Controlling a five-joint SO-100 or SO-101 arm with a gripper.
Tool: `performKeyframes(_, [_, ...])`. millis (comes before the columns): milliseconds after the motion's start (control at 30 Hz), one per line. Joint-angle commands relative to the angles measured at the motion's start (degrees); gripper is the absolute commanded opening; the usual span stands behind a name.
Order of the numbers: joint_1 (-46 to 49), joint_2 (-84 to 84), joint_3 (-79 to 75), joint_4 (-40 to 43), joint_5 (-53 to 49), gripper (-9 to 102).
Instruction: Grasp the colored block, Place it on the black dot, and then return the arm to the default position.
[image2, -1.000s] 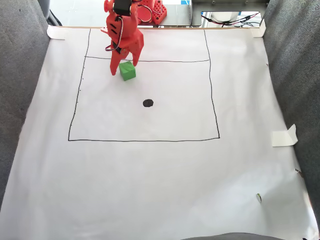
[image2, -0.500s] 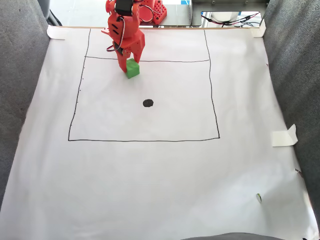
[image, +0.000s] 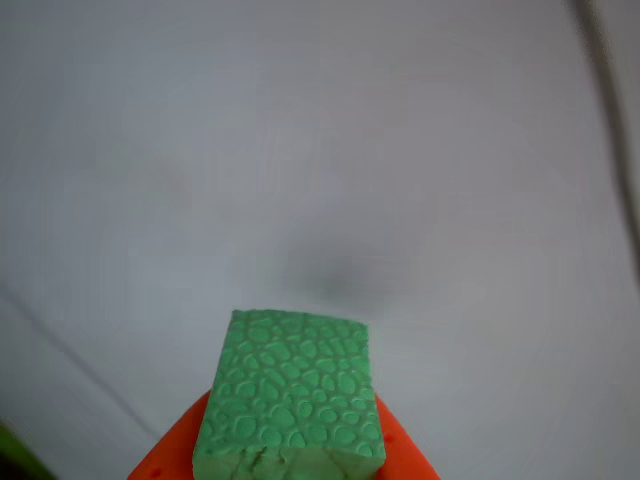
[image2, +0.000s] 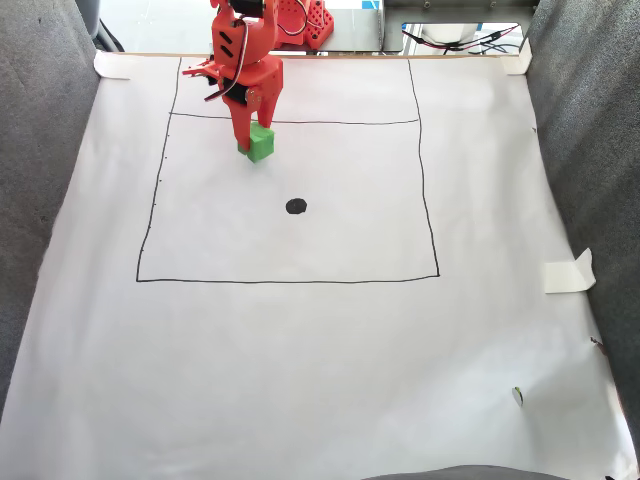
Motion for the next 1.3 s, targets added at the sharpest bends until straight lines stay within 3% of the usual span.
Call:
performKeyframes(0, [-1.49,3.60,-1.67,-3.60,-7.82,0])
performKeyframes(300, [-3.43,1.23,-2.72,-3.78,-16.88,0])
performKeyframes(533, [-6.24,-8.61,-19.86,16.26,-16.61,0])
performKeyframes(900, [-8.53,-19.95,-42.45,34.19,-11.16,0])
performKeyframes(1067, [-7.21,-26.72,-54.93,41.31,-9.05,0])
performKeyframes(1267, [-7.82,-32.61,-61.79,42.19,-8.17,0])
